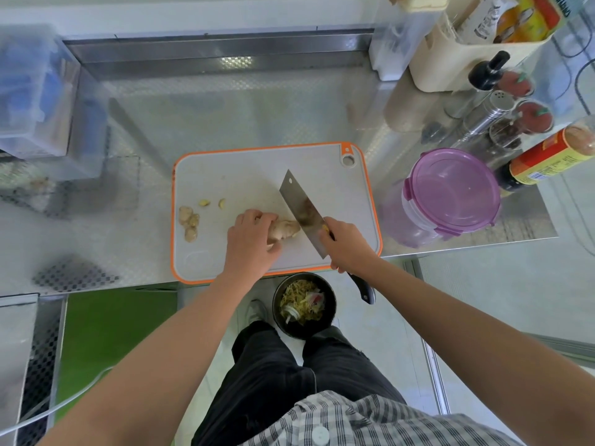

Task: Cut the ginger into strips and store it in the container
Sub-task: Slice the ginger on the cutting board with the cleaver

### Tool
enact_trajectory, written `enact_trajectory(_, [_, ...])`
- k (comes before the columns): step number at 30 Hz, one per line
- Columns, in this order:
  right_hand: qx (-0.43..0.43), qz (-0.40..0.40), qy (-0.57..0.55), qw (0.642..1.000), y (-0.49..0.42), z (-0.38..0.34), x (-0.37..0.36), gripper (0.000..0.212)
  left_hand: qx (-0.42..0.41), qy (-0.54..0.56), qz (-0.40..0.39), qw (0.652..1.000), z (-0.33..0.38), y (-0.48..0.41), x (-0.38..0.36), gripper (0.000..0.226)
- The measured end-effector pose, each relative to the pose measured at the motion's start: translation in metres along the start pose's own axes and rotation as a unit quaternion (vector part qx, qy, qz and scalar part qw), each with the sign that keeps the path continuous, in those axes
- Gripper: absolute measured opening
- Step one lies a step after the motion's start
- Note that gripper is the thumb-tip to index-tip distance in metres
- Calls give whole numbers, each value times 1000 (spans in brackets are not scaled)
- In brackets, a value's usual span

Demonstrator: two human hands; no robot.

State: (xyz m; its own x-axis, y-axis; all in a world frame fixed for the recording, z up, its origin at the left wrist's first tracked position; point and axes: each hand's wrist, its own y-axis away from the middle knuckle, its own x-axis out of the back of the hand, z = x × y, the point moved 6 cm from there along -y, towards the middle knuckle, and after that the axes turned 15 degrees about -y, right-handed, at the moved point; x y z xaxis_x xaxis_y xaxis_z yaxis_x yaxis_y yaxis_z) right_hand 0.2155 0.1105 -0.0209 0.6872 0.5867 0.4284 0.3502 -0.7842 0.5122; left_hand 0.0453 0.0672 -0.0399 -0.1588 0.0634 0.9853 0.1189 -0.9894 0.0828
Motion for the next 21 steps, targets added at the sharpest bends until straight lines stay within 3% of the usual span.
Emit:
enact_trajectory(4, [-10, -50, 3, 999, 3, -2, -6, 12, -10, -16, 45, 999, 14, 0, 4, 33])
enact_trajectory(10, [54, 43, 29, 997, 6, -20, 11, 15, 12, -24, 59, 998, 14, -1, 3, 30])
enact_trajectory(15, [57, 6, 73, 996, 10, -21, 4, 6, -14, -9, 69, 997, 16, -1, -1, 26])
enact_trajectory(21, [72, 23, 83, 994, 8, -23, 2, 6, 29, -15, 98, 995, 17, 1, 0, 19])
